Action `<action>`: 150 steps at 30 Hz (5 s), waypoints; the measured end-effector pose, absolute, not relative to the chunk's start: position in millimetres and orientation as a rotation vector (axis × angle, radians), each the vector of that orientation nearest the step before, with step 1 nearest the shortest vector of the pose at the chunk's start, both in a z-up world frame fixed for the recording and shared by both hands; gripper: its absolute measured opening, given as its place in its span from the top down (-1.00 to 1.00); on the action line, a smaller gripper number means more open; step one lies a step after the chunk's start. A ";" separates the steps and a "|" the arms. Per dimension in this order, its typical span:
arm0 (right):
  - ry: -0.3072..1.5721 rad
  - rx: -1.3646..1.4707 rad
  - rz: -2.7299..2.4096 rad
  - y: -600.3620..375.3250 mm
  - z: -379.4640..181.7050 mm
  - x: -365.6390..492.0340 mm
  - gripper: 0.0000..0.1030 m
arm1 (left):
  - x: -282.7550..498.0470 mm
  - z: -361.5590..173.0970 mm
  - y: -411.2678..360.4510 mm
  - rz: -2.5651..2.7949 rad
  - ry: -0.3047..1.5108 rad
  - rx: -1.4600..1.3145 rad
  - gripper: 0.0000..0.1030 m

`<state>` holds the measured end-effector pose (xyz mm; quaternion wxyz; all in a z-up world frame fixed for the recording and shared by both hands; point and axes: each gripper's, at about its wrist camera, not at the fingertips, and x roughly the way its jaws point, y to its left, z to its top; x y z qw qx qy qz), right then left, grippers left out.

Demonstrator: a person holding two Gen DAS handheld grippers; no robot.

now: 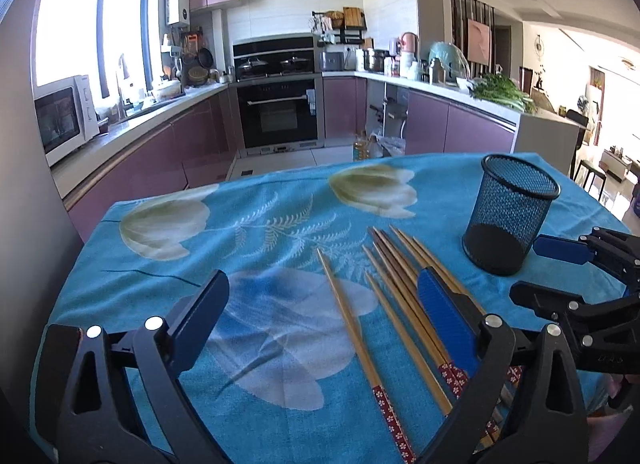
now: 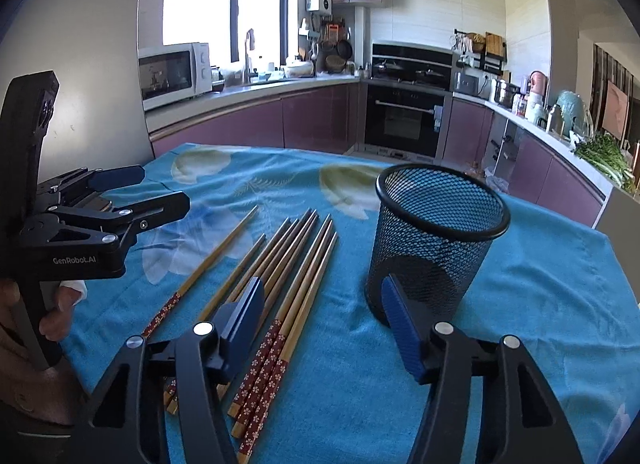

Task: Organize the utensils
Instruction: 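Grasp one wooden chopstick with the left tool while the right tool grasps another, then lift the chopsticks upright and carry both tools over the black mesh holder, then lower the chopsticks into the holder and open both tools, then return to the pile and grasp a chopstick with each tool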

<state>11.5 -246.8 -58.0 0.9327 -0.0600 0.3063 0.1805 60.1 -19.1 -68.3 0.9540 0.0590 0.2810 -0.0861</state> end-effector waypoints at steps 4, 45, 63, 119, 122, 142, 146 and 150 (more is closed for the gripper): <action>0.690 -0.120 0.370 -244.9 -66.6 23.8 0.18 | 73.0 -85.7 -22.9 -0.207 0.663 0.135 -0.49; 0.847 -0.019 0.419 -244.4 -78.0 59.3 0.89 | 111.7 -107.8 -29.6 -0.363 0.873 0.029 0.85; 0.654 0.134 0.501 -284.8 -17.5 32.5 0.89 | 66.0 -24.0 -19.2 -0.487 0.681 0.019 0.85; 0.682 0.068 0.419 -333.7 17.0 105.8 0.89 | 151.1 2.3 -156.2 -0.702 0.629 0.020 0.85; 0.702 0.077 0.408 -330.1 11.6 117.2 0.89 | 157.8 -4.1 -157.8 -0.695 0.642 0.022 0.85; 0.507 0.028 0.437 -313.2 31.9 54.5 0.22 | 92.2 7.4 -54.7 -0.517 0.507 0.054 0.05; 0.569 -0.007 0.560 -290.3 15.4 36.6 0.22 | 77.4 -19.9 -42.4 -0.499 0.596 0.112 0.03; 0.686 -0.016 0.605 -266.6 -16.3 37.8 0.23 | 72.9 -51.0 -35.0 -0.488 0.703 0.115 0.03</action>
